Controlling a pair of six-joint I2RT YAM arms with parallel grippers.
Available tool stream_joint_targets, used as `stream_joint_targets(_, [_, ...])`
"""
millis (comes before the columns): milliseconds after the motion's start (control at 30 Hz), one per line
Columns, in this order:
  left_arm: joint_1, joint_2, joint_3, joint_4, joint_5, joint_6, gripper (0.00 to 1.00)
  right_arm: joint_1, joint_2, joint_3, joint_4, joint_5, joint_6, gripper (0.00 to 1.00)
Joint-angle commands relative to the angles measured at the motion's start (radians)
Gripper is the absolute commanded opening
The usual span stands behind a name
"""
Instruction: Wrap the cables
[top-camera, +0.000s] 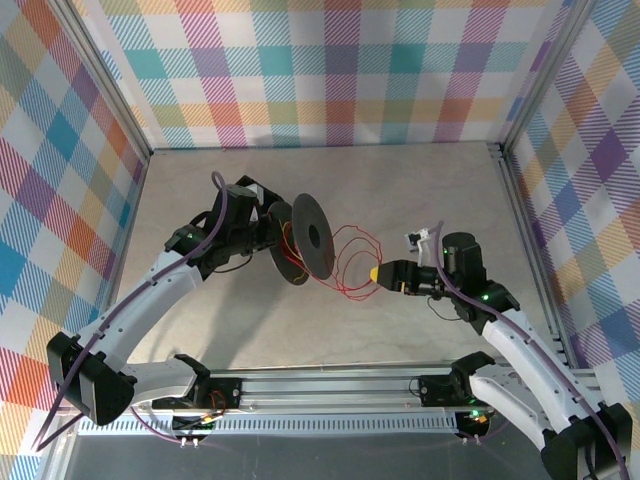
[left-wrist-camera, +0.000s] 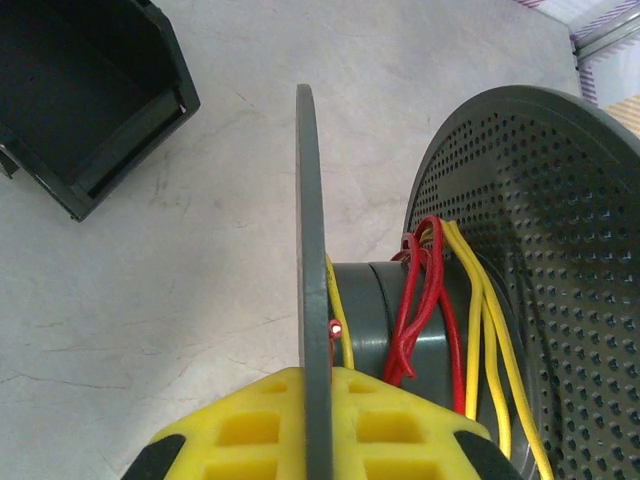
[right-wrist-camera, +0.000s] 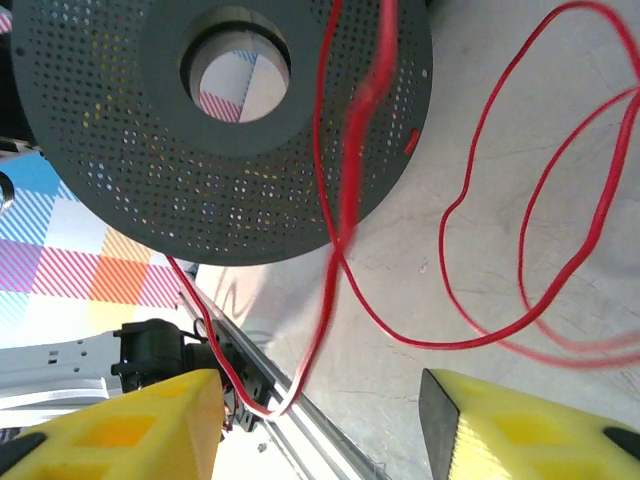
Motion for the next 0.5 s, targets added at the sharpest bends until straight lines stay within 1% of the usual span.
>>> stream_joint_targets(0, [0.009,-0.046,0.001,0.074,-0.002,0.013,0.0,-0.002,-0.012,0.053,-0.079,0.016,-0.048,0.62])
stream_joint_targets(167, [0.009,-0.052,-0.006,0.076,-0.008,0.009,0.0,-0.003,-0.012,0.082,-0.078,-0.036,-0.046,0.7])
stream_joint_targets(267, [0.01,-0.062,-0.01,0.081,-0.007,0.007,0.0,-0.019,-0.016,0.1,-0.109,-0.034,-0.053,0.71])
stream_joint_targets(467, [0.011,-0.084,-0.016,0.075,-0.011,0.007,0.0,-0.128,-0.031,0.111,-0.15,-0.075,-0.036,0.72])
